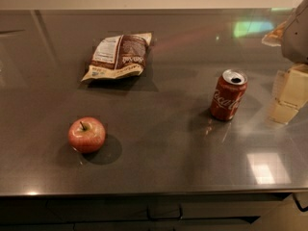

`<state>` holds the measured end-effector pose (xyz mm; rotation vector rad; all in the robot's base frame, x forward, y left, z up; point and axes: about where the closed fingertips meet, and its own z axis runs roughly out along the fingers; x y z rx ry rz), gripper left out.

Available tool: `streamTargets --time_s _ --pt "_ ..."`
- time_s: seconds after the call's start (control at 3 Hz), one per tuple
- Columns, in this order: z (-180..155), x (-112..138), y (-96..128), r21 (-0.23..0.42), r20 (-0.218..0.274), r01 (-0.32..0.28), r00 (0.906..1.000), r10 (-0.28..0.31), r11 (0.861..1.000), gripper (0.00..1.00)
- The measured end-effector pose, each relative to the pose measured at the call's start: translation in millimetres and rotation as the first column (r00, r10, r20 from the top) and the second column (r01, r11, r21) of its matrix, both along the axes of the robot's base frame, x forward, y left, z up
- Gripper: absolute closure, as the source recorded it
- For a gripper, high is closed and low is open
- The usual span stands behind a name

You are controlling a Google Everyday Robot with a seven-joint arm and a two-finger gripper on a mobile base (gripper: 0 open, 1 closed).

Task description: Move coke can near brown chip bag

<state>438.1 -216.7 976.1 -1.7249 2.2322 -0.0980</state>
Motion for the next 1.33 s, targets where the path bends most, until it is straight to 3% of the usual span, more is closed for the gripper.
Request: streamTargets --time_s 0.67,1.33 --pt "-0.2 9.3 -0.9 0.024 0.009 0.001 1.0 -0.001 1.0 0.0" --pt "-7.3 40.1 -3.0 0.105 0.029 -0.007 0.9996 0.004 0.994 0.0"
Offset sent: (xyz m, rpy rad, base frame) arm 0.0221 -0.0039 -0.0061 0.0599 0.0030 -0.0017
